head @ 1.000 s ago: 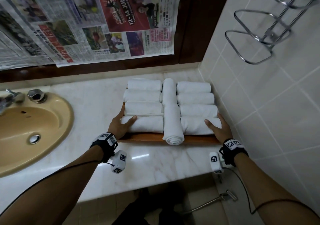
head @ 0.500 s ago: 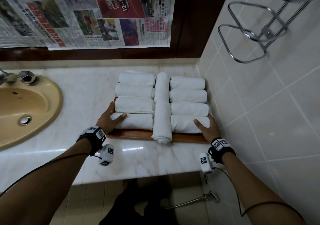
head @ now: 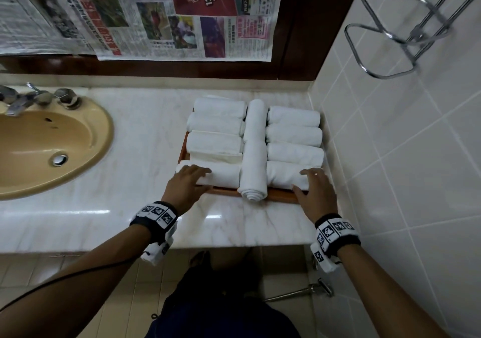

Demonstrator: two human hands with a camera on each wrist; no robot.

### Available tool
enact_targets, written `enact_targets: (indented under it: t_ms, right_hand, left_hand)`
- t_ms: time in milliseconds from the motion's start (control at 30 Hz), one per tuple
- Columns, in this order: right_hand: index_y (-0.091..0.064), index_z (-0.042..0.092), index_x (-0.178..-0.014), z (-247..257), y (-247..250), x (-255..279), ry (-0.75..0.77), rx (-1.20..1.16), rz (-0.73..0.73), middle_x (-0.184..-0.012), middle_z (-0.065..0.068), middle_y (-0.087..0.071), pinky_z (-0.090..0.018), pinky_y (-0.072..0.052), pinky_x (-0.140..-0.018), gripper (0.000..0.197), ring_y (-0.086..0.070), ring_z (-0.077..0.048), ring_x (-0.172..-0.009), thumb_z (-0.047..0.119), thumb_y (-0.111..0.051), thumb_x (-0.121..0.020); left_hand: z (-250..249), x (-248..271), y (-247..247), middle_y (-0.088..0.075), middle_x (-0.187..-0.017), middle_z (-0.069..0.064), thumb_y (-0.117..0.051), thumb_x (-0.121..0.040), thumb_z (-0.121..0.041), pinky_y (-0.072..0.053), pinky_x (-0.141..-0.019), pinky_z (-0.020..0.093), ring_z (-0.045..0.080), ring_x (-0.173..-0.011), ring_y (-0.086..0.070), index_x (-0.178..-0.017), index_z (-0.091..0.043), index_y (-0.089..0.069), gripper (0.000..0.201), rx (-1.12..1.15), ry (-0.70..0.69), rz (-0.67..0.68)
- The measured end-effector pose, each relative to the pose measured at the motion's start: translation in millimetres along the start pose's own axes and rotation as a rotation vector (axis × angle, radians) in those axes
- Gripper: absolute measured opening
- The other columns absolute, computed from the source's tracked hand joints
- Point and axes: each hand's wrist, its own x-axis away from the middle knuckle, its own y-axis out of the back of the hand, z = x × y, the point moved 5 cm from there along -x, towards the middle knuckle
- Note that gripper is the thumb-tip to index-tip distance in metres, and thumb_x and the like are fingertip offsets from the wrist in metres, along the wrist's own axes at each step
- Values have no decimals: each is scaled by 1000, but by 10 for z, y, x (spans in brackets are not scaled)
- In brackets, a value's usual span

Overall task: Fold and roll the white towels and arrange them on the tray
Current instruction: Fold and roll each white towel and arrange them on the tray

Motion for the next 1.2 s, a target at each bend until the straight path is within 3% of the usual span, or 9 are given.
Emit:
enact_targets:
  t_ms: [100,300,467,533,633,733,967,1067,1200]
  right_hand:
    - [-66,19,-106,101,-200,42,40,45,231,-103,1,-66,-35,-51,-78,26,-63,-20,-94,34,-71,-85]
    - [-64,20,-121,185,-428,128,77,86,340,-115,-1,-67,-37,-52,-85,37,-62,-22,-104,31,-69,-87]
    - [-60,18,-127,204,-479,142,98,136,339,-120,-3,-65,-35,-50,-89,43,-60,-23,-111,26,-70,-86]
    - [-58,18,-129,197,-496,149,99,126,346,-123,-3,-63,-35,-48,-92,46,-58,-22,-113,24,-70,-85]
    - [-52,15,-133,169,-543,173,109,138,373,-128,-5,-57,-35,-45,-98,55,-53,-23,-118,23,-73,-83]
    - [-51,16,-133,149,-570,191,121,165,378,-127,-4,-55,-38,-47,-95,58,-54,-24,-117,25,-74,-81]
    - [-60,17,-121,136,-532,146,133,265,333,-113,-3,-62,-37,-48,-83,39,-59,-25,-102,25,-70,-84]
    - [-62,17,-121,122,-546,132,137,292,349,-114,-2,-63,-35,-47,-84,36,-60,-25,-103,24,-69,-86]
    - [-70,21,-108,94,-574,88,129,372,387,-103,-2,-69,-35,-50,-79,22,-63,-25,-97,18,-63,-87]
  left_hand:
    - [-113,20,-58,-65,-107,-8,-70,-87,-34,-51,-74,36,18,-101,-59,-118,-29,-66,31,-22,-42,55]
    - [-250,-4,-103,-65,-122,2,-91,-60,-21,-53,-78,42,28,-111,-61,-102,-24,-73,45,-319,-251,115]
    - [-245,3,-188,-44,-141,11,-84,-67,-43,-46,-90,47,33,-121,-47,-129,-20,-58,70,-547,-177,197]
    - [-245,42,-242,-43,-137,12,-79,-72,-49,-47,-89,46,32,-117,-49,-140,-19,-46,81,-512,-146,198]
    - [-167,46,-327,-31,-150,12,-69,-79,-56,-37,-106,46,30,-134,-40,-153,-20,-23,95,-421,-78,261]
    - [-127,65,-356,-27,-156,10,-72,-79,-53,-30,-113,48,27,-141,-35,-154,-21,-22,96,-376,-46,281]
    - [-154,39,-316,-62,-105,7,-91,-58,-22,-52,-71,39,28,-89,-63,-108,-17,-67,55,-343,-62,161]
    - [-147,-4,-351,-62,-85,6,-89,-59,-18,-41,-52,31,27,-73,-62,-83,-18,-70,31,-372,-50,165]
    - [-134,-100,-407,-63,-74,1,-76,-74,-15,-30,-48,27,25,-67,-61,-65,-19,-68,13,-412,-6,220]
